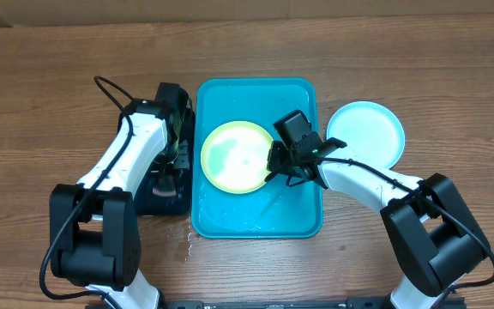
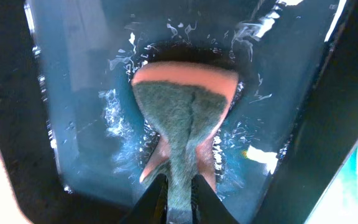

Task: Clean dirty plates on tray and stack at the side
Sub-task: 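Carry the sponge left with the left gripper and drop it on the black tray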

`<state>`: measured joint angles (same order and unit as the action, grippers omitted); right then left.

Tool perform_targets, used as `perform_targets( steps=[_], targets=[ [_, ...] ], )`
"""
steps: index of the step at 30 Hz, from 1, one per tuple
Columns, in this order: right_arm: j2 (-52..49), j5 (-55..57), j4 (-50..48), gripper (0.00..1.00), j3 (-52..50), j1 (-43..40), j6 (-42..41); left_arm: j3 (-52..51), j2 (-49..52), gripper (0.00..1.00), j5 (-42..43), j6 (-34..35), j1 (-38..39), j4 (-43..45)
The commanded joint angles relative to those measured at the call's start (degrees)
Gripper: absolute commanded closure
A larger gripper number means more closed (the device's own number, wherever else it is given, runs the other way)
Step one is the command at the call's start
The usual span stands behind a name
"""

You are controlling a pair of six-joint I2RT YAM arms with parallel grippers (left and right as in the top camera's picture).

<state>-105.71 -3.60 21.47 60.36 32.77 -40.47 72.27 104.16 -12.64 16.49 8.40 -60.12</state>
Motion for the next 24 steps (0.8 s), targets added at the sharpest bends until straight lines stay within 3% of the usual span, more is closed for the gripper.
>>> perform_targets(
  steps=[1,8,13,24],
  targets=[
    [-0.50,0.07,-0.33,0.96,-0.35,0.37,-0.07,-0.15,-0.24,0.83,3.26,-4.11,-2.45,1.46],
    [-0.50,0.09,-0.20,0.96,-0.35,0.37,-0.07,-0.15,-0.24,0.83,16.13,-8.02,-11.58,2.58],
    [-0.50,0.09,-0.22,0.96,-0.35,0.37,-0.07,0.44,-0.24,0.75,26.97,-11.06,-15.32,1.70],
    [-0.50,0.09,-0.22,0.90,-0.35,0.37,-0.07,8.87,-6.12,0.74,32.17,-11.39,-15.89,-5.55]
  ],
)
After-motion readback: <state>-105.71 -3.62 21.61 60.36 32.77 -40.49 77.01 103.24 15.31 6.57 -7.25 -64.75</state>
